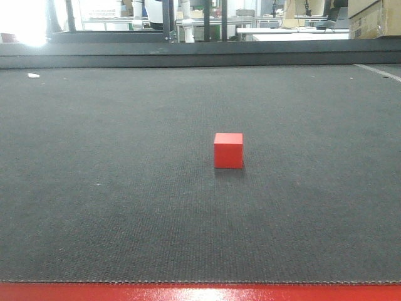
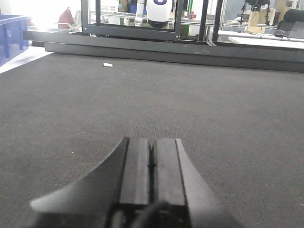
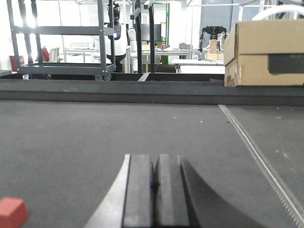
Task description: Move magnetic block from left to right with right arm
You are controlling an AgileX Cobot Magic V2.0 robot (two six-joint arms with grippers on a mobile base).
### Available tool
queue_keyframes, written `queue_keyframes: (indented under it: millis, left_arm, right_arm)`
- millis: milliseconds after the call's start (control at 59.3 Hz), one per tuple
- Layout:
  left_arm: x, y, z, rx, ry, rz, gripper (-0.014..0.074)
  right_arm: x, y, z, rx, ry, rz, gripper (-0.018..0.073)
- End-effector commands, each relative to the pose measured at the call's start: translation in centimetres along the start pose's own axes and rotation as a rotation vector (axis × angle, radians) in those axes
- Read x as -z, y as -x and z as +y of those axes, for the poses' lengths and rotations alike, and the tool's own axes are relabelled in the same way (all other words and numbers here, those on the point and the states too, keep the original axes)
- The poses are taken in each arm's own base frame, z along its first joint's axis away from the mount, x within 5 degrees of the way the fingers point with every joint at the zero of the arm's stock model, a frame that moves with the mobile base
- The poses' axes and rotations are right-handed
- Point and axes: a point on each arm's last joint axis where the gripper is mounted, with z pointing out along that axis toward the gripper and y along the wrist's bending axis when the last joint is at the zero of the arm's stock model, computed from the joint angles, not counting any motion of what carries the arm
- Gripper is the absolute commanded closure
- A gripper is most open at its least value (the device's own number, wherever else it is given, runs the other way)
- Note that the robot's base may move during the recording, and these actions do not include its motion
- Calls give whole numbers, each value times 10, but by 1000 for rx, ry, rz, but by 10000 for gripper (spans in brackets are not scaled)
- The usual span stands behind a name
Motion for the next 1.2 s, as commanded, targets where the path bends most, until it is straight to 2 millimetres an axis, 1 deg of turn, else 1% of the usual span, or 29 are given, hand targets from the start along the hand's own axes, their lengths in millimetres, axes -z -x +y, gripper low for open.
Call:
queue_keyframes:
  millis: [0,67,118,236,321,422,489,641,675,844,945,1063,1181]
  left_arm:
    - [1,6,0,6,-3,-95,713]
    - [1,6,0,6,-3,-95,713]
    - [1,6,0,6,-3,-95,713]
    - [1,6,0,6,-3,-95,713]
    - [1,6,0,6,-3,-95,713]
    - [1,6,0,6,-3,-95,713]
    - [1,6,0,6,-3,-95,713]
    - [1,6,0,6,-3,-95,713]
    - [1,6,0,6,-3,-95,713]
    - [1,6,0,6,-3,-95,713]
    - [1,6,0,6,-3,-95,713]
    - [1,6,0,6,-3,-95,713]
    - [1,6,0,6,-3,-95,713]
  right_arm:
    - [-12,34,2,7,-3,-31,443]
    - [-25,46,3,5,8,13,414]
    - [-35,52,6,3,31,41,366]
    - [-63,61,16,-1,111,139,181]
    - [-85,65,27,1,171,226,41]
    - [-113,70,43,15,237,342,-54]
    - [-129,72,54,37,279,408,-72]
    - [-164,72,91,82,385,569,-71]
    - [-169,75,99,81,404,581,-71]
    - [-195,72,138,74,445,702,-66]
    - [-206,65,159,54,415,796,-66]
    - [-221,53,182,12,323,912,-66]
    - [-231,42,198,6,207,1000,-66]
